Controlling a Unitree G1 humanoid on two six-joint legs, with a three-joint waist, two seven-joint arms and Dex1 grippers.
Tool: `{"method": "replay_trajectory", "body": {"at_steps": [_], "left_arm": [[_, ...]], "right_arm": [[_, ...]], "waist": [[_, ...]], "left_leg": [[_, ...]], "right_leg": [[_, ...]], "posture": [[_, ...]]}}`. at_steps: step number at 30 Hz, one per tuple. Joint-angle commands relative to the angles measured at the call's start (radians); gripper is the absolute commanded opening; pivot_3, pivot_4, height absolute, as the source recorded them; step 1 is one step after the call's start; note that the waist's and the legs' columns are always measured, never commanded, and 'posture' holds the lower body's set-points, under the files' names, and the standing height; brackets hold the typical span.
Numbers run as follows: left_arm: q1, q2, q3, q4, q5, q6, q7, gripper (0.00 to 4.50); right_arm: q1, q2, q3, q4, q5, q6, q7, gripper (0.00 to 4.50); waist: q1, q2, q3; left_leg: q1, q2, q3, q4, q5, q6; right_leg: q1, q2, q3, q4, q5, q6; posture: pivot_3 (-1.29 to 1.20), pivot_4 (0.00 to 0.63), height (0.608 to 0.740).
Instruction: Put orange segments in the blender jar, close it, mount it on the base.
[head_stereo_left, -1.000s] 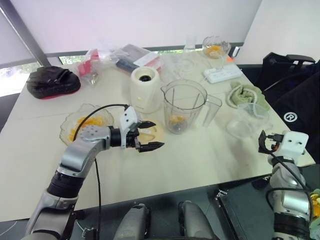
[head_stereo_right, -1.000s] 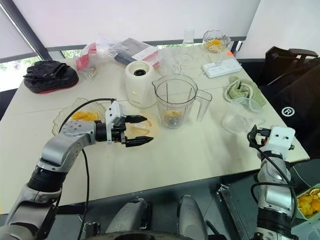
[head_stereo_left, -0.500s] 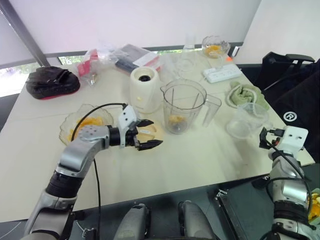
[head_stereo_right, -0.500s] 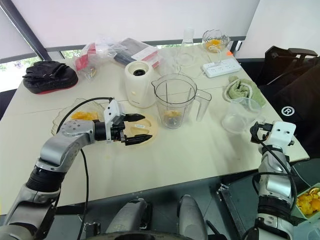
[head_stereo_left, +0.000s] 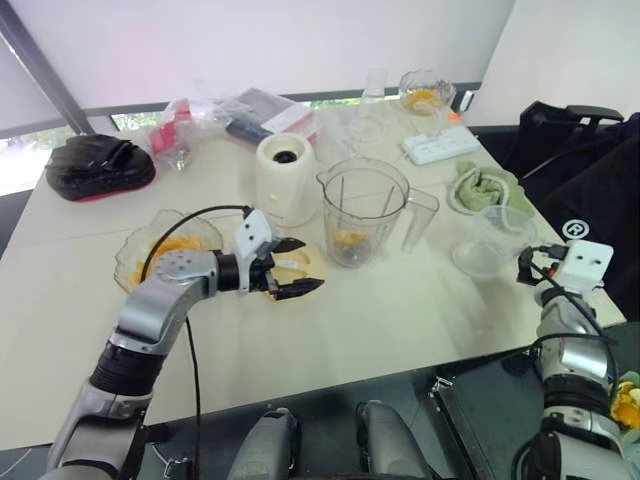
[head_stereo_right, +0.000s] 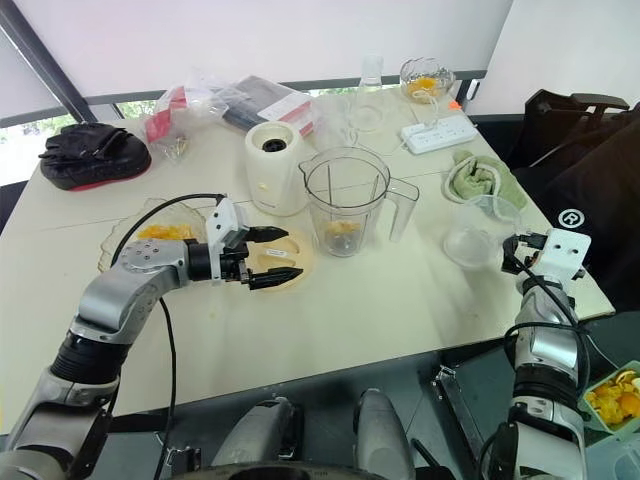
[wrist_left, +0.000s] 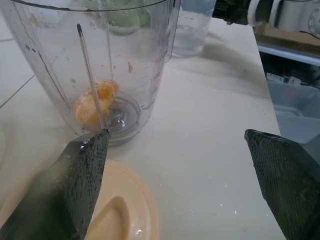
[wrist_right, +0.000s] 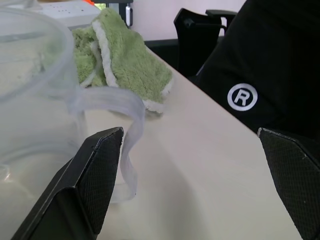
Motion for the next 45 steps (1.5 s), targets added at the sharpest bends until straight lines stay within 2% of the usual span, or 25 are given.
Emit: {"method": "replay_trajectory", "body": {"at_steps": [1, 11, 19, 45], "left_arm": [[-0.004, 0.013, 0.029, -0.039, -0.014, -0.005, 0.008, 4.48], [-0.001, 0.021, 0.03, -0.045, -0.015, -0.007, 0.017, 4.48], [-0.002, 0.018, 0.022, -0.04, -0.011, -0.015, 0.02, 4.48], [-0.018, 0.013, 0.002, -0.027, 0.001, -0.032, 0.008, 4.48]], "right_arm": [[-0.032, -0.025, -0.007, 0.019, 0.013, -0.035, 0.023, 4.5], [-0.068, -0.021, 0.006, 0.075, 0.011, -0.059, 0.05, 4.5], [-0.007, 0.012, 0.006, 0.006, 0.019, -0.045, 0.047, 4.5], [-0.058, -0.054, -0.001, 0.13, 0.019, -0.098, 0.052, 4.5]], "waist": [[0.0, 0.0, 0.0], [-0.002, 0.0, 0.0], [-0.002, 0.0, 0.0], [-0.002, 0.001, 0.0]], "left_leg": [[0.0, 0.0, 0.0, 0.0, 0.0, 0.0], [0.0, 0.0, 0.0, -0.001, 0.0, 0.0], [0.0, 0.0, 0.0, -0.001, 0.0, 0.0], [0.0, 0.0, 0.0, -0.001, 0.0, 0.0]], "right_leg": [[0.0, 0.0, 0.0, 0.0, 0.0, 0.0], [0.0, 0.0, 0.0, -0.002, 0.0, 0.0], [0.0, 0.0, 0.0, -0.002, 0.0, 0.0], [0.001, 0.0, 0.0, -0.003, 0.0, 0.0]], "posture": [[0.0, 0.15, 0.74], [0.0, 0.15, 0.74], [0.0, 0.15, 0.74], [0.0, 0.15, 0.74]]}}
